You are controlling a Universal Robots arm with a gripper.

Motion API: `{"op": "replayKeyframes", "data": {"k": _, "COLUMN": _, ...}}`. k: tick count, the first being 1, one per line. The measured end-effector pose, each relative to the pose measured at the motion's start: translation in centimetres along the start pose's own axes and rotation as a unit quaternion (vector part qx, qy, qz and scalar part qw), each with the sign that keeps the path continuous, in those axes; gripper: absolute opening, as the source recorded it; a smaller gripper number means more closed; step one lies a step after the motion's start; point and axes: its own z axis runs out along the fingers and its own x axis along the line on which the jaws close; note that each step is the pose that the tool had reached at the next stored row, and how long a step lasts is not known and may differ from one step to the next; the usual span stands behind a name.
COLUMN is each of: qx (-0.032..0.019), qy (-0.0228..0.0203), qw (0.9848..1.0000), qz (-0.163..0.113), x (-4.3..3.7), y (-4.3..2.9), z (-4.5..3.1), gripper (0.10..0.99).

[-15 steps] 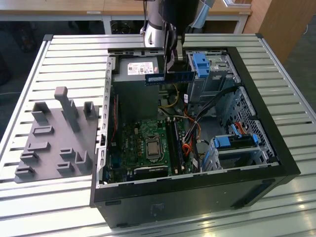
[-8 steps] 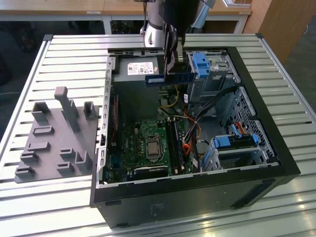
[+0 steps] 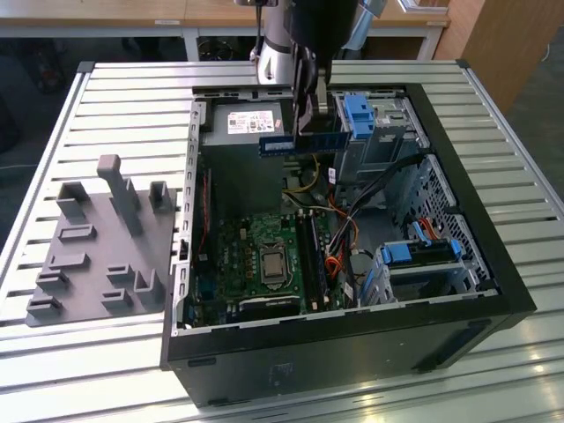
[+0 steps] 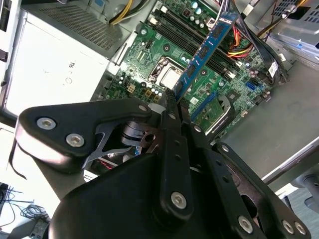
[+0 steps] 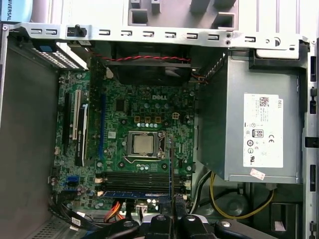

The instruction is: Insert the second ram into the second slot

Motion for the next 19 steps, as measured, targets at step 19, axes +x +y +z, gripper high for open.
{"op": "replayKeyframes", "data": {"k": 19, "qx": 0.0005, "qy": 0.0012, "qw": 0.9993, "qz": 0.037, "x": 0.39, "y": 0.01, "z": 0.0, "gripper": 0.137}}
